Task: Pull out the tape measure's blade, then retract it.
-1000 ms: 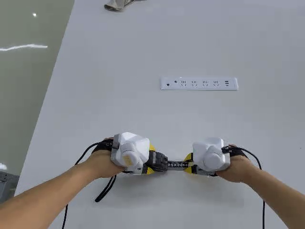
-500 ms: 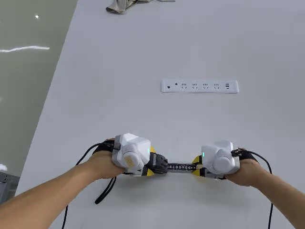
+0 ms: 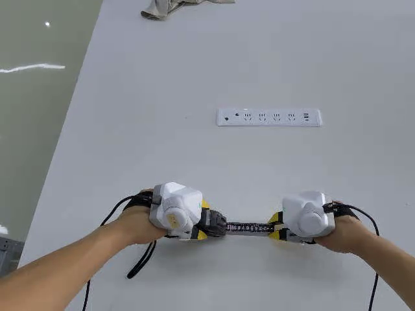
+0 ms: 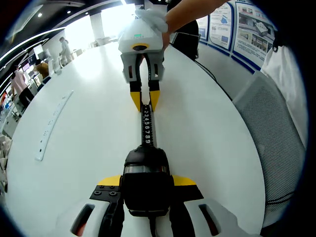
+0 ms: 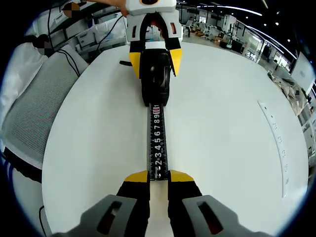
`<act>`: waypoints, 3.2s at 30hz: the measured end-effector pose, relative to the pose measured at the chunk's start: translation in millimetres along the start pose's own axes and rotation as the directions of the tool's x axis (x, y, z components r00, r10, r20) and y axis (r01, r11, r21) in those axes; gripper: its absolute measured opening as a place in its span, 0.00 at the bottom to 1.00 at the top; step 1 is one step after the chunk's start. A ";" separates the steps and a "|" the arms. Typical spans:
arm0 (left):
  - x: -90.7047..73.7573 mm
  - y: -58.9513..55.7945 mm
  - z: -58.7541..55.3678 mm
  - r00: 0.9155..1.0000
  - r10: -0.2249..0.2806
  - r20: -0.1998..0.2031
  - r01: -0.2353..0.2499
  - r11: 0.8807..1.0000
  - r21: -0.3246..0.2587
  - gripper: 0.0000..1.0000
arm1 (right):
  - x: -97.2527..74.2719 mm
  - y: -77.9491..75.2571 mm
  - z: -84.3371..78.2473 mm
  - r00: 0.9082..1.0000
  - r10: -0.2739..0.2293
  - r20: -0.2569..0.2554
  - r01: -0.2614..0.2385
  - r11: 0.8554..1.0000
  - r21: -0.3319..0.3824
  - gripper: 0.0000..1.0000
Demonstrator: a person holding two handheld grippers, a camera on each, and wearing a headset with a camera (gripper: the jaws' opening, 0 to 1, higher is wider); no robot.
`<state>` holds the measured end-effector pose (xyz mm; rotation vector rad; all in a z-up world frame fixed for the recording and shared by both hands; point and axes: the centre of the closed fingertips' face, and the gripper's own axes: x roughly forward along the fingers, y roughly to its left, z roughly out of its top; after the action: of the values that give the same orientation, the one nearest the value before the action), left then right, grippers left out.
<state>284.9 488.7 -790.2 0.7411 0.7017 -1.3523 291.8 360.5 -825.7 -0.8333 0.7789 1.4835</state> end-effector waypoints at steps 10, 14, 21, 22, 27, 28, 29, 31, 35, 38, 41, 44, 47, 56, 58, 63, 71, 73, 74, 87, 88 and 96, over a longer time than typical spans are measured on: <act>0.7 -0.5 0.4 1.000 -0.004 -0.007 0.004 1.000 0.003 0.32 | -7.1 -0.3 -13.2 1.000 -0.006 -0.011 0.006 1.000 0.004 0.12; 0.9 -0.8 0.4 1.000 -0.006 -0.010 0.006 1.000 0.008 0.32 | -8.9 -0.5 -16.9 1.000 -0.007 -0.013 0.007 1.000 0.008 0.12; 1.3 -0.4 0.0 1.000 -0.007 -0.011 0.007 1.000 0.006 0.32 | -11.9 -0.3 -21.5 1.000 -0.008 -0.015 0.008 1.000 0.011 0.12; 1.2 -0.4 0.1 1.000 -0.007 -0.011 0.007 1.000 0.005 0.32 | -12.6 -0.3 -22.5 1.000 -0.008 -0.015 0.008 1.000 0.012 0.12; 1.5 -0.4 0.1 1.000 -0.009 -0.011 0.009 1.000 0.004 0.32 | -16.2 -0.3 -29.2 1.000 -0.008 -0.020 0.008 1.000 0.018 0.11; 1.5 -0.4 0.1 1.000 -0.009 -0.011 0.009 1.000 0.004 0.32 | -17.0 -0.3 -30.6 1.000 -0.008 -0.022 0.009 1.000 0.020 0.11; 1.5 -0.5 0.0 1.000 -0.009 -0.012 0.009 1.000 0.005 0.32 | -17.5 -0.1 -31.6 1.000 -0.008 -0.023 0.009 1.000 0.021 0.11; 1.5 -0.6 0.0 1.000 -0.009 -0.012 0.009 1.000 0.006 0.32 | -19.0 0.4 -34.4 1.000 -0.009 -0.026 0.010 1.000 0.022 0.11; 1.6 -0.8 0.2 1.000 -0.010 -0.014 0.010 1.000 0.008 0.32 | -23.3 0.8 -42.0 0.999 -0.009 -0.035 0.010 0.999 0.035 0.11; 1.4 -1.1 0.4 1.000 -0.011 -0.016 0.011 1.000 0.009 0.32 | -25.5 1.1 -46.0 0.999 -0.010 -0.040 0.011 0.999 0.039 0.11; 1.3 -1.3 0.3 1.000 -0.012 -0.017 0.012 1.000 0.010 0.32 | -27.6 1.6 -49.2 0.999 -0.011 -0.045 0.013 0.999 0.041 0.11; 1.4 -1.4 0.3 1.000 -0.012 -0.018 0.012 1.000 0.012 0.32 | -30.2 2.0 -53.0 0.999 -0.012 -0.049 0.014 0.999 0.042 0.11; 1.3 -1.1 0.2 1.000 -0.012 -0.017 0.012 1.000 0.011 0.32 | -33.2 1.5 -57.4 0.999 -0.012 -0.051 0.014 0.999 0.051 0.11; 1.4 -1.1 0.4 1.000 -0.013 -0.018 0.013 1.000 0.011 0.32 | -46.1 1.7 -77.0 0.997 -0.020 -0.080 0.025 0.998 0.061 0.11; 1.5 -1.2 0.5 1.000 -0.014 -0.019 0.014 1.000 0.014 0.32 | -48.0 1.9 -79.7 0.996 -0.022 -0.083 0.027 0.998 0.064 0.11; 1.3 -0.8 0.2 1.000 -0.013 -0.020 0.014 1.000 0.014 0.32 | -51.0 1.6 -85.6 0.996 -0.024 -0.086 0.030 0.997 0.071 0.11; 1.7 -1.0 0.6 1.000 -0.013 -0.020 0.013 1.000 0.013 0.32 | -56.2 2.5 -92.2 0.995 -0.025 -0.098 0.032 0.997 0.073 0.11; 1.8 -0.9 0.7 1.000 -0.013 -0.021 0.013 1.000 0.013 0.32 | -57.6 2.7 -94.2 0.995 -0.024 -0.101 0.032 0.997 0.073 0.11; 1.9 -0.9 0.5 1.000 -0.013 -0.022 0.013 1.000 0.014 0.32 | -58.2 2.6 -94.8 0.995 -0.025 -0.101 0.033 0.997 0.074 0.11; 2.7 -1.5 0.3 1.000 -0.014 -0.024 0.015 1.000 0.014 0.32 | -61.4 2.6 -102.8 0.994 -0.029 -0.109 0.037 0.996 0.079 0.11; 2.8 -1.5 0.3 1.000 -0.014 -0.025 0.014 1.000 0.015 0.32 | -61.6 2.8 -102.1 0.993 -0.028 -0.112 0.037 0.996 0.078 0.11; 3.0 -1.6 0.9 1.000 -0.009 -0.019 0.009 1.000 0.014 0.33 | -60.9 2.8 -101.9 0.991 -0.025 -0.128 0.032 0.998 0.058 0.12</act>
<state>283.6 486.2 -792.2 0.7643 0.7120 -1.3613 297.5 241.9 -826.5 -0.8973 0.8985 1.3851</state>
